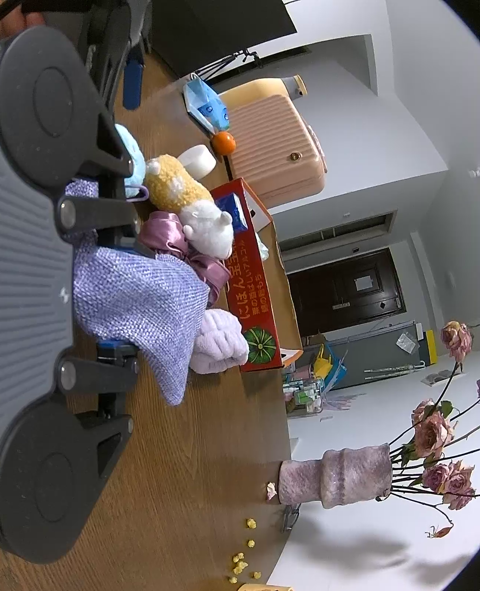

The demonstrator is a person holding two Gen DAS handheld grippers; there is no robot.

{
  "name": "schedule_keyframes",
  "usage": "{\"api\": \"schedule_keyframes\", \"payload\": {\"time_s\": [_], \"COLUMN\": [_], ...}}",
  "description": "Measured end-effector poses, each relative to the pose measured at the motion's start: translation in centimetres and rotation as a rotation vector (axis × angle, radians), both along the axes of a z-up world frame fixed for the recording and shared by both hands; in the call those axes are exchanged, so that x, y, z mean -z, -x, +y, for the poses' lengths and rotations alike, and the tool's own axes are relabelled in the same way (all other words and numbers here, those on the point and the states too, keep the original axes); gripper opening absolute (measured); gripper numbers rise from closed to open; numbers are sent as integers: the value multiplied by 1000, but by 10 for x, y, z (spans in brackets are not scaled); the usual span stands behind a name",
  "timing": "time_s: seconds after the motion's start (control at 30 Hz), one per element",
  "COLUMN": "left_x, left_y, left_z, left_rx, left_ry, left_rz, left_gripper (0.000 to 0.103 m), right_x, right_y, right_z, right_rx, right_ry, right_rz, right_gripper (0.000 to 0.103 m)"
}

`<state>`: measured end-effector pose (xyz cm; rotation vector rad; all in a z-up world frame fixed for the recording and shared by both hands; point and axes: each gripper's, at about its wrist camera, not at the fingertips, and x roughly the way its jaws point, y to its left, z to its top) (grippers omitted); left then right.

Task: Organize soft objects
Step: 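Close the left tool on the light blue fuzzy plush and lift it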

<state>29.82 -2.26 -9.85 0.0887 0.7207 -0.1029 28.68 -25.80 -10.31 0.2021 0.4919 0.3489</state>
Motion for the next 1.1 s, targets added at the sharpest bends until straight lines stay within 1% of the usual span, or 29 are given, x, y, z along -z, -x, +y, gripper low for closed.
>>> {"api": "schedule_keyframes", "payload": {"time_s": [0.17, 0.23, 0.47, 0.6, 0.8, 0.93, 1.03, 1.1], "left_x": [5, 8, 25, 27, 28, 28, 27, 26], "left_y": [-10, -14, -27, -28, -26, -28, -27, -25], "left_z": [-8, -8, -5, -3, -3, -1, -1, -1], "left_rx": [50, 64, 98, 100, 103, 102, 104, 107], "left_ry": [-44, -50, -12, 12, 6, 12, 9, 12], "left_rz": [21, 33, 112, 110, 86, 90, 83, 78], "left_gripper": [103, 103, 103, 103, 103, 102, 98, 91], "right_x": [0, 0, 1, 2, 2, 2, 2, 2], "right_y": [1, 0, -2, -3, -4, -4, -4, -4], "right_z": [0, 0, 2, 3, 4, 4, 4, 4], "right_rx": [-4, -6, -14, -16, -18, -17, -17, -16], "right_ry": [-3, -1, 6, 10, 15, 14, 14, 15], "right_rz": [1, 4, 16, 21, 26, 25, 26, 27], "right_gripper": [37, 37, 37, 37, 37, 38, 38, 38]}}
